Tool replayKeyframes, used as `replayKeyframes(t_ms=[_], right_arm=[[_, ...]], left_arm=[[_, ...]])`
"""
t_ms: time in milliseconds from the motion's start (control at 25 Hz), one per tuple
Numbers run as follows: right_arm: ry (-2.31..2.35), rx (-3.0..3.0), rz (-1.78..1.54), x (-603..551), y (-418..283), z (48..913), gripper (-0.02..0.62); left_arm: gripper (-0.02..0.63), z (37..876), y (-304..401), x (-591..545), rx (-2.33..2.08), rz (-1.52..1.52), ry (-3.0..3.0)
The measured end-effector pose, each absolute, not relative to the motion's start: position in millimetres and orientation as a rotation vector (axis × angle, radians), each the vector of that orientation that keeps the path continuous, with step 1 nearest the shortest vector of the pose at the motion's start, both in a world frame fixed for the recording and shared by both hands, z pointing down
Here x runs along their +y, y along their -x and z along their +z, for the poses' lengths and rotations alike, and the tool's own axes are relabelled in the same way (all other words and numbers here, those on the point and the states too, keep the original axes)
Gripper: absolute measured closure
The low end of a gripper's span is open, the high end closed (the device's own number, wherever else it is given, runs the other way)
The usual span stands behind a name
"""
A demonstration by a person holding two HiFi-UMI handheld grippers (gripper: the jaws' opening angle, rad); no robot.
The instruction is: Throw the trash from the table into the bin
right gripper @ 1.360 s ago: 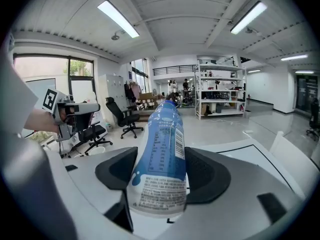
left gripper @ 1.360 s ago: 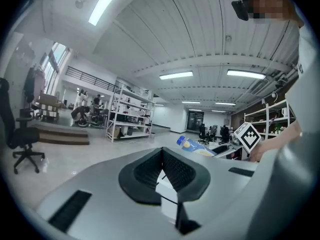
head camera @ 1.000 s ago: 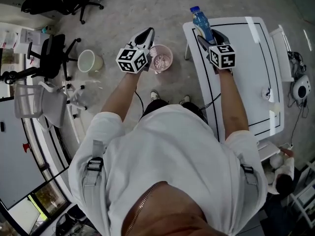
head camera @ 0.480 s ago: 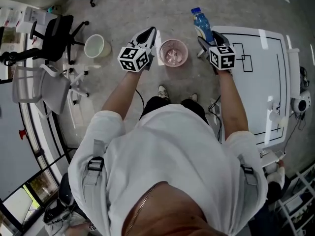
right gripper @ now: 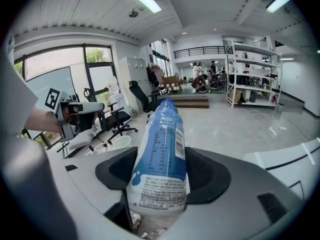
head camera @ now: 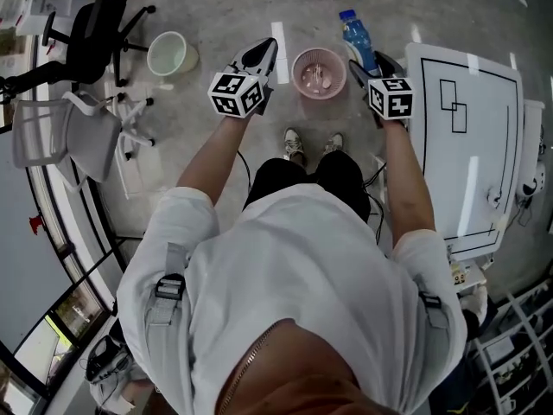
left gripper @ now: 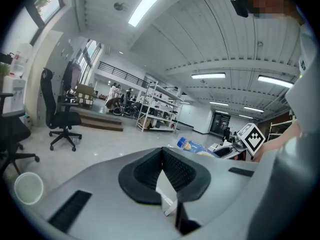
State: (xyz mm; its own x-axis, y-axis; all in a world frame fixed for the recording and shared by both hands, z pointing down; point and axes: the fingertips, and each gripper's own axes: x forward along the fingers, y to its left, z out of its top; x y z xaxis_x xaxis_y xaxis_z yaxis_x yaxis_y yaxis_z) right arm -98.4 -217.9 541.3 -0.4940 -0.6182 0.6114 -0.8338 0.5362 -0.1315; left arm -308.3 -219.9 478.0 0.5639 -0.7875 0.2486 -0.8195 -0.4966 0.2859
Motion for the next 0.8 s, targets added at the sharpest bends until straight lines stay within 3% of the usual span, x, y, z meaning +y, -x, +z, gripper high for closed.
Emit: replayKeyframes(t_ms=[280, 800], right_arm=[[-1.065, -2.246, 0.647, -234.9, 117.4, 602.5, 0.295], [-0.937, -2.151, 0.822, -242.2, 87.1, 786.4, 0.295]], left_arm=[[0.597, 526.5, 323.7, -241.6, -1.355, 0.165, -2.316], [0.597, 680.9, 289.6, -247.3, -1.37, 0.295, -2.14]])
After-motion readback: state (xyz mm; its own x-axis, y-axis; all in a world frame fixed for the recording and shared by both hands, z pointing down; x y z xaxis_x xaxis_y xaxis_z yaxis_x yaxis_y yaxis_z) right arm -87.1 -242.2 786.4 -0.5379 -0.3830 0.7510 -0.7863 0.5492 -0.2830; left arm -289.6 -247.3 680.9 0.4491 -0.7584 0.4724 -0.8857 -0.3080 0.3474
